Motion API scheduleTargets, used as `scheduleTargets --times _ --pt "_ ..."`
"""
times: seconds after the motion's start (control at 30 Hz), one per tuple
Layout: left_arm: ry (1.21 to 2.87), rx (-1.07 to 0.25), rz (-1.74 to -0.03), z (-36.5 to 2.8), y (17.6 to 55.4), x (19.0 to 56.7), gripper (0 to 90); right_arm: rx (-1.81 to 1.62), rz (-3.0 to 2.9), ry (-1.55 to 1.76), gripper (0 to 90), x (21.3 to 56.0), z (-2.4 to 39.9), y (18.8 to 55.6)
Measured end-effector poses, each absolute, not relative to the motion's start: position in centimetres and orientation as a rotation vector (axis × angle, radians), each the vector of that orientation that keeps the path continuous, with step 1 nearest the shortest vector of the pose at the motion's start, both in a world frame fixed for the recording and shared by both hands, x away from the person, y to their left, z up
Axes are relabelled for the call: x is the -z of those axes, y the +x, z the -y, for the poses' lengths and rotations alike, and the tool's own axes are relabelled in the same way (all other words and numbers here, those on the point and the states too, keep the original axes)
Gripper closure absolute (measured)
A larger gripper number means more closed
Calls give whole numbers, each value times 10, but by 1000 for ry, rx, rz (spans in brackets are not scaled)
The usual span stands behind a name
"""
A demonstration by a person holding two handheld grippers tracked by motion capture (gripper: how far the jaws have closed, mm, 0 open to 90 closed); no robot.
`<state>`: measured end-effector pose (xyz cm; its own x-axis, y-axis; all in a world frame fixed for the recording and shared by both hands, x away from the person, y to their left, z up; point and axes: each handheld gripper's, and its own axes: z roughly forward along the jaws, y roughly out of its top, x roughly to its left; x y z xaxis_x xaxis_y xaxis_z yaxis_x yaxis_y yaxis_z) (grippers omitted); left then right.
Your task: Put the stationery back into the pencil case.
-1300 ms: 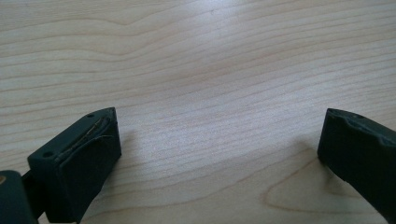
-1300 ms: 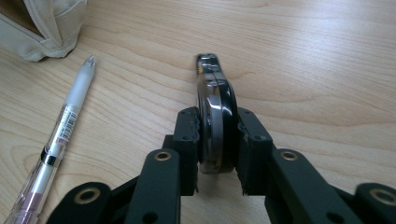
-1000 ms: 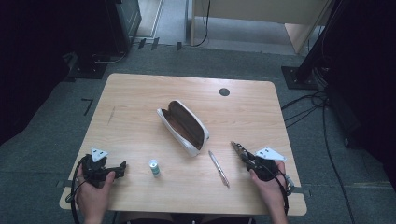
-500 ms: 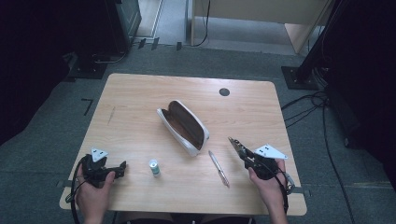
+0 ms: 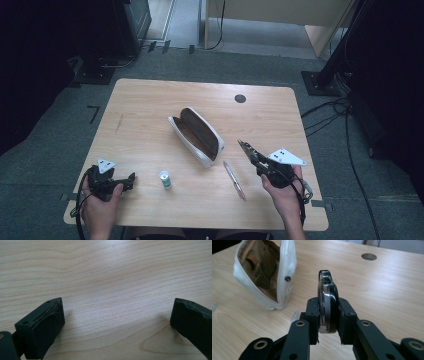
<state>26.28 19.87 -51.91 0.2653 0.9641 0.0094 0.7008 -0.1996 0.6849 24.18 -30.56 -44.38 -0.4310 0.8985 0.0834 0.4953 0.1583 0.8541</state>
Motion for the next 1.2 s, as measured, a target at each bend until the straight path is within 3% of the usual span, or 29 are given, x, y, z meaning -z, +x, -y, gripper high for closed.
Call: scheduleTargets --times 0.7,1.2 --pt "1975 -605 -1499 -199 263 519 0 -1280 -2024 1199 739 410 258 261" --pt "1976 -606 -1499 -199 263 519 0 -1326 -2069 1147 738 404 228 278"
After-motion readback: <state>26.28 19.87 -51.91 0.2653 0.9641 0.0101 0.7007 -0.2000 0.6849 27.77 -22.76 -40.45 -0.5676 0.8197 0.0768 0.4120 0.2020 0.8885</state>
